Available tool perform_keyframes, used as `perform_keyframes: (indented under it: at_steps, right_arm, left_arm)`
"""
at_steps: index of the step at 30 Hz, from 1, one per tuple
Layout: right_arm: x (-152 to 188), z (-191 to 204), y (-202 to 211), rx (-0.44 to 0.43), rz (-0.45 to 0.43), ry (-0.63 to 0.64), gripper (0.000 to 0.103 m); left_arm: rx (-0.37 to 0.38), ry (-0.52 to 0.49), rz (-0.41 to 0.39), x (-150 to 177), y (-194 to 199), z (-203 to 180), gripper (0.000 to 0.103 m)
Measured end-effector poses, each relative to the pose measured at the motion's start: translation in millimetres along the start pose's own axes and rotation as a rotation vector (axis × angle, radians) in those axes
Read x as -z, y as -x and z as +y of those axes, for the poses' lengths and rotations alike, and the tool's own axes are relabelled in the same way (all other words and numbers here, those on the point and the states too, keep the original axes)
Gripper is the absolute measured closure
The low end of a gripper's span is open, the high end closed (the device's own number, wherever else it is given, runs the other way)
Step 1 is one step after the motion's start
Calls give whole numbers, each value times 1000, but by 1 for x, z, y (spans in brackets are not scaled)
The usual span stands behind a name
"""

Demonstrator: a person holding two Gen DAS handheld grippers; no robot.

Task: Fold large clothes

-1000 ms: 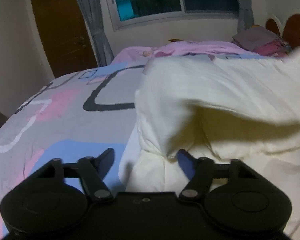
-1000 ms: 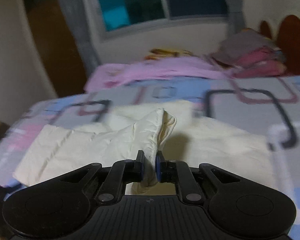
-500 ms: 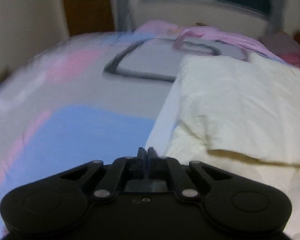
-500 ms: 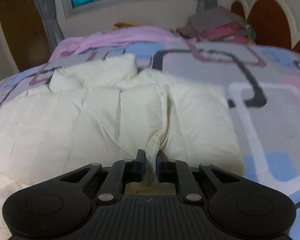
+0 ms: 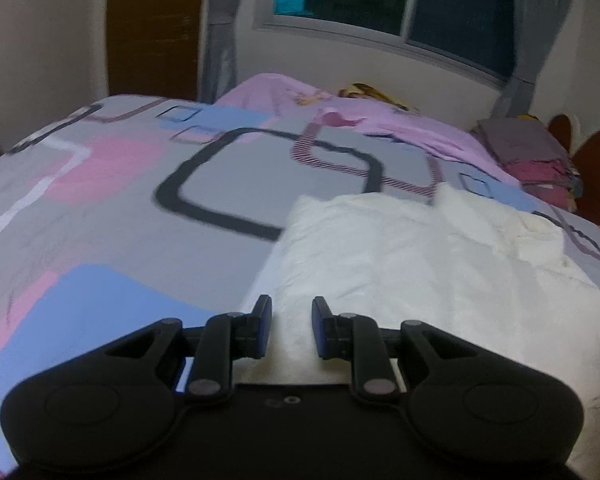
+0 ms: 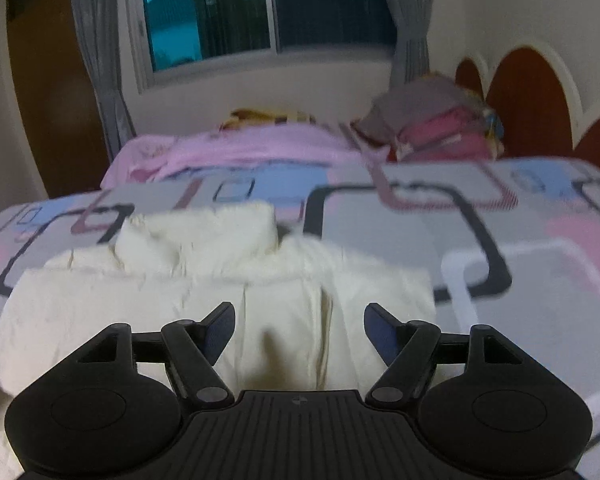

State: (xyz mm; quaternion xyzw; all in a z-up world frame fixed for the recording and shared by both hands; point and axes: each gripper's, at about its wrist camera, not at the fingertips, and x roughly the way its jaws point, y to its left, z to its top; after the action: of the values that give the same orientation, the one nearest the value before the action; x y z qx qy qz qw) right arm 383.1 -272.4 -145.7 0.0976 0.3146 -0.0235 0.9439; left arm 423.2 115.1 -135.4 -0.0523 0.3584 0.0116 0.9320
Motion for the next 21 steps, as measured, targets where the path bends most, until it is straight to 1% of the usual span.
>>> perform_keyframes:
  at_steps: [1, 2, 7, 12, 15, 17, 19, 21]
  right_arm:
    - [-2, 1, -3, -7, 2, 2, 46]
    - [-4, 3, -7, -10, 7, 1, 52]
    - [-9, 11, -28, -21, 22, 7, 52]
    - [-12, 19, -47, -11, 20, 40, 52]
    - [-10, 18, -61, 23, 29, 48, 52]
    - [-6, 13, -70, 49, 45, 53, 52]
    - [4, 6, -84, 79, 89, 61, 51]
    - [16, -5, -98, 66, 143, 23, 51]
  left_arm:
    - [8, -18, 0, -3, -3, -8, 81]
    - [14, -36, -4, -5, -6, -14, 81]
    - [35, -107, -16, -21, -23, -45, 81]
    - [44, -136, -10, -29, -42, -64, 81]
    - [22, -153, 9, -27, -60, -67, 80]
    - [-11, -158, 37, -23, -71, -64, 78]
    - [-51, -155, 64, -17, -83, -56, 78]
    - [-63, -142, 85, -12, -91, -47, 77]
